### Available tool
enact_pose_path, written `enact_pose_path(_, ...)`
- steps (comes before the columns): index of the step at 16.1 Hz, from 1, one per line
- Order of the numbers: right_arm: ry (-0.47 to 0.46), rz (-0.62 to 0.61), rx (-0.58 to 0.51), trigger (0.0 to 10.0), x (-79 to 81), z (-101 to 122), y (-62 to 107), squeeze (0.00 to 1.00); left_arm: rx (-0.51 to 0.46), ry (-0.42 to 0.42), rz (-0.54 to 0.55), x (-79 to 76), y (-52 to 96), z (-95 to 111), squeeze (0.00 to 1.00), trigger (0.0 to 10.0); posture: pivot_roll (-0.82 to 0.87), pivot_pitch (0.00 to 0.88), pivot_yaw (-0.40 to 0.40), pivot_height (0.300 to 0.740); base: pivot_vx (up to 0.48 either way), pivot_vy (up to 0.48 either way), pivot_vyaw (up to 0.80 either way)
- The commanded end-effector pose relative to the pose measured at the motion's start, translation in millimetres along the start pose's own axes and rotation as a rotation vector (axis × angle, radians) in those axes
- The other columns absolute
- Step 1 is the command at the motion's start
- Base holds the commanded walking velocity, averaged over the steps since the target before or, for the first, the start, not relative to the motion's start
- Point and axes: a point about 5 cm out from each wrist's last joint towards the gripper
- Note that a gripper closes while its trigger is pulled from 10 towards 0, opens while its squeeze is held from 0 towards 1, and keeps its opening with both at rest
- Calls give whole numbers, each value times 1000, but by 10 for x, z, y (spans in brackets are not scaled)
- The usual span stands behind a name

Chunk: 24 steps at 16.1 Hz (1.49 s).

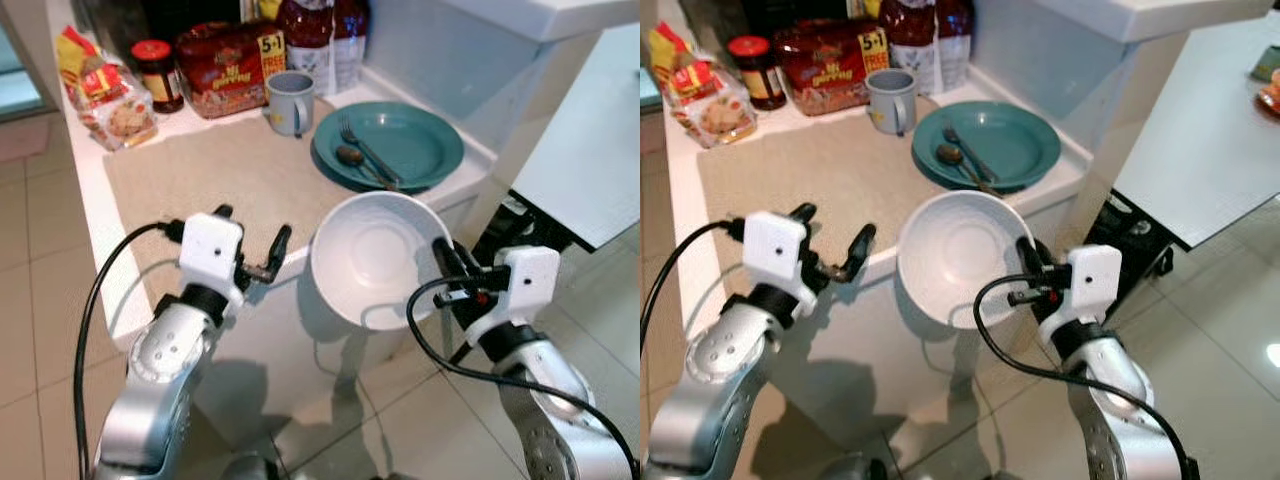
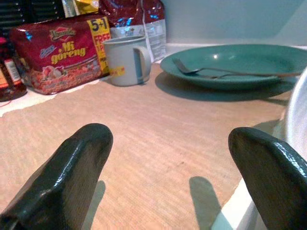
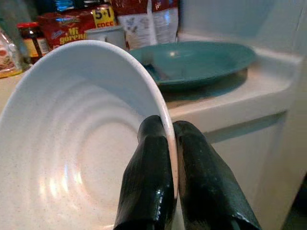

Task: Setting the table

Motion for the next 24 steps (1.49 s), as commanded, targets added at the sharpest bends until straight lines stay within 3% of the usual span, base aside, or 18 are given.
enact_pose_path(1, 91, -10, -86, 10000, -6, 144, 1, 0, -15, -16, 8, 30, 40, 7, 0, 10000, 58, 47, -15, 740, 0, -480, 0)
enact_pose_path(6, 126, 14, -126, 10000, 46, 144, 17, 0, -138, -1, -50, -94, 88, 177, 0, 10000, 64, 47, -23, 740, 0, -480, 383)
enact_pose_path(9, 136, 45, -150, 10000, 94, 169, 25, 0, -163, -2, -63, -118, 138, 227, 0, 10000, 65, 49, -25, 740, 0, -480, 488)
enact_pose_path(11, 144, 27, -125, 10000, 75, 93, 30, 0, -141, -16, -55, -114, 123, 186, 0, 10000, 70, 51, -30, 740, 0, -480, 497)
enact_pose_path(13, 97, -53, 36, 10000, 11, -165, 22, 0, -33, -76, -60, -111, 88, -34, 0, 10000, 59, 50, -23, 740, 0, -319, 481)
enact_pose_path(15, 80, -114, 32, 10000, -54, -153, 40, 0, -3, 2, -47, -94, 71, -92, 0, 10000, 38, 49, -10, 740, 0, -141, 538)
enact_pose_path(19, 114, -161, 31, 10000, -109, -122, 44, 0, 21, -52, -41, -95, -55, -116, 0, 10000, 29, 51, 3, 740, 0, -241, 538)
enact_pose_path(24, 119, -214, 40, 10000, -154, -108, -102, 0, 24, -50, -19, -141, -205, -98, 0, 10000, 20, 48, -1, 740, 0, -462, 651)
Point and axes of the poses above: a point about 5 cm out from each wrist's last joint towards the gripper, its own y axis pointing back from the gripper into the wrist, its own z axis along the axis of the wrist's last joint, x = y × z, and after that the axes turned 14 degrees about y, right-handed
